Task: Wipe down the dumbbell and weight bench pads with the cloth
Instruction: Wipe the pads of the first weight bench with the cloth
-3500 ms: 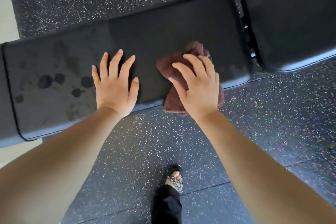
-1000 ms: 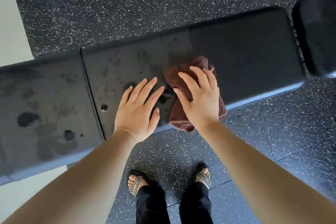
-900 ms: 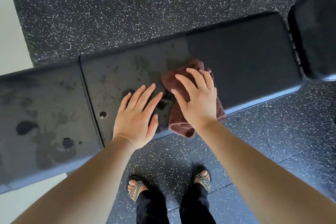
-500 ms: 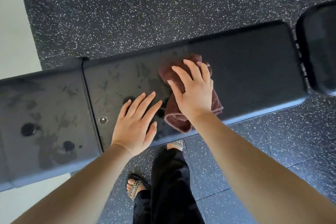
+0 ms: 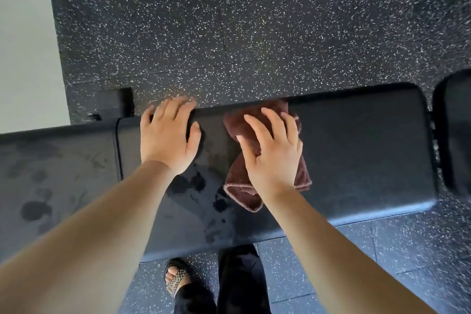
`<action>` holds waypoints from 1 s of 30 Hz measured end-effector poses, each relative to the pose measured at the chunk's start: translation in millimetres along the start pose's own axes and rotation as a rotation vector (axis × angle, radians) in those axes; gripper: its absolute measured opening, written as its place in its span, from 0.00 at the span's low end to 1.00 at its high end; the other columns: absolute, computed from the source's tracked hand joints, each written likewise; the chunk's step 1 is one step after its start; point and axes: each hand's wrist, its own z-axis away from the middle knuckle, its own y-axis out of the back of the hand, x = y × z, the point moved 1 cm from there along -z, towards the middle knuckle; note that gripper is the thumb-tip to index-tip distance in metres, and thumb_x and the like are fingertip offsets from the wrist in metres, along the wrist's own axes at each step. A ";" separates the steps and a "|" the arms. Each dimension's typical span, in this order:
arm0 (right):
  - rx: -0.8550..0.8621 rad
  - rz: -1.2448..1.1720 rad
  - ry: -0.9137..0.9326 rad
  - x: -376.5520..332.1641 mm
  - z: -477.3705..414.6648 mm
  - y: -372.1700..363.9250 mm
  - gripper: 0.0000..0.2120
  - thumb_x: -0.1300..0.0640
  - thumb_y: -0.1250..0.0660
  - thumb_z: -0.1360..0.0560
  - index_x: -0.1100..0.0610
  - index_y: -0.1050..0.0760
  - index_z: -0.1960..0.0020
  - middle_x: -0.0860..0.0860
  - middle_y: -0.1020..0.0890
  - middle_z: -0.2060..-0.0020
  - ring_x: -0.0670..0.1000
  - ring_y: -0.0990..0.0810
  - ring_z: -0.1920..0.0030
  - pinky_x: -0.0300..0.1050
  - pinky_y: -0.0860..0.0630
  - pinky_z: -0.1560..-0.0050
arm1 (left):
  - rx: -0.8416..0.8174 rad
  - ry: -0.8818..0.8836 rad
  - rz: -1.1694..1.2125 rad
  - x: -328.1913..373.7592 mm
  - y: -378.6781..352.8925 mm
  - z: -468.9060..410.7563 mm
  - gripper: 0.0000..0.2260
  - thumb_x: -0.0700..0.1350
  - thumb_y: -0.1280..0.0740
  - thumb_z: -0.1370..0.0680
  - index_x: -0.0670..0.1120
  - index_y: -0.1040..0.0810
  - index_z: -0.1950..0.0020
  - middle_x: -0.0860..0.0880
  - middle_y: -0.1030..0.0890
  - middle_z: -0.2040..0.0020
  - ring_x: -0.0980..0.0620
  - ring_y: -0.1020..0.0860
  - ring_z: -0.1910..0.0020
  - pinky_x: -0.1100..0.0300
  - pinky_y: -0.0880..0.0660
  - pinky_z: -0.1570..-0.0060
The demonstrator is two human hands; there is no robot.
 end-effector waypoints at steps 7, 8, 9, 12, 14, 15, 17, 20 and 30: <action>-0.064 0.040 0.031 -5.3 -40.0 1.9 0.15 0.47 0.34 0.25 0.48 0.24 0.40 0.50 0.26 0.37 0.59 0.33 0.34 0.59 0.31 0.45 | -0.031 0.004 -0.030 1.6 6.4 -1.7 0.20 0.52 0.49 0.25 0.46 0.27 0.40 0.46 0.22 0.49 0.41 0.26 0.50 0.47 0.35 0.44; -0.072 0.041 0.052 0.3 -32.5 5.1 0.15 0.47 0.34 0.25 0.48 0.24 0.39 0.50 0.26 0.36 0.58 0.33 0.33 0.58 0.31 0.45 | -0.038 0.002 -0.031 2.1 6.5 -1.5 0.20 0.52 0.49 0.25 0.46 0.26 0.40 0.46 0.22 0.49 0.41 0.26 0.50 0.47 0.34 0.45; -0.077 0.044 0.071 6.8 -24.4 8.5 0.15 0.47 0.35 0.25 0.47 0.25 0.39 0.50 0.26 0.36 0.57 0.34 0.33 0.58 0.31 0.45 | -0.040 -0.001 -0.030 2.5 6.5 -1.7 0.20 0.52 0.49 0.25 0.47 0.26 0.40 0.46 0.22 0.49 0.41 0.26 0.50 0.47 0.34 0.45; -0.087 0.056 0.116 18.9 -13.8 15.1 0.15 0.46 0.36 0.25 0.46 0.25 0.39 0.49 0.26 0.36 0.56 0.34 0.32 0.58 0.31 0.44 | -0.037 -0.006 -0.025 0.9 5.4 -2.7 0.19 0.52 0.48 0.25 0.48 0.27 0.40 0.48 0.22 0.49 0.42 0.26 0.51 0.48 0.35 0.45; -0.092 0.063 0.108 15.2 -28.0 13.2 0.15 0.45 0.37 0.25 0.46 0.24 0.40 0.49 0.25 0.37 0.57 0.33 0.33 0.58 0.32 0.43 | -0.043 -0.005 -0.023 0.1 4.7 -2.7 0.19 0.52 0.48 0.25 0.48 0.27 0.40 0.48 0.22 0.48 0.43 0.25 0.51 0.49 0.36 0.44; -0.096 0.069 0.093 10.5 -39.3 10.4 0.15 0.45 0.36 0.25 0.47 0.24 0.40 0.49 0.24 0.38 0.58 0.32 0.34 0.58 0.33 0.43 | -0.049 -0.005 -0.024 -0.3 4.5 -2.7 0.19 0.52 0.48 0.25 0.48 0.27 0.39 0.48 0.22 0.48 0.43 0.25 0.51 0.49 0.36 0.44; -0.117 0.078 0.065 -0.2 -63.3 4.3 0.15 0.45 0.35 0.25 0.49 0.23 0.41 0.50 0.23 0.40 0.59 0.30 0.36 0.59 0.33 0.42 | -0.062 0.001 -0.024 -0.7 5.4 -2.9 0.20 0.52 0.48 0.25 0.48 0.26 0.39 0.48 0.22 0.48 0.43 0.25 0.50 0.50 0.36 0.44; -0.157 0.114 0.102 -8.6 -82.5 -2.3 0.14 0.46 0.34 0.25 0.51 0.22 0.43 0.51 0.21 0.43 0.59 0.27 0.39 0.59 0.32 0.42 | -0.078 0.001 -0.020 0.0 6.1 -3.2 0.20 0.52 0.48 0.25 0.48 0.26 0.39 0.48 0.22 0.48 0.43 0.25 0.50 0.49 0.36 0.44; -0.097 0.098 0.228 -7.8 -34.2 5.7 0.14 0.49 0.35 0.25 0.52 0.23 0.41 0.53 0.23 0.39 0.60 0.28 0.38 0.59 0.29 0.47 | -0.039 -0.009 0.007 -1.0 4.5 -0.5 0.20 0.53 0.47 0.25 0.48 0.26 0.39 0.49 0.22 0.48 0.43 0.25 0.50 0.49 0.36 0.44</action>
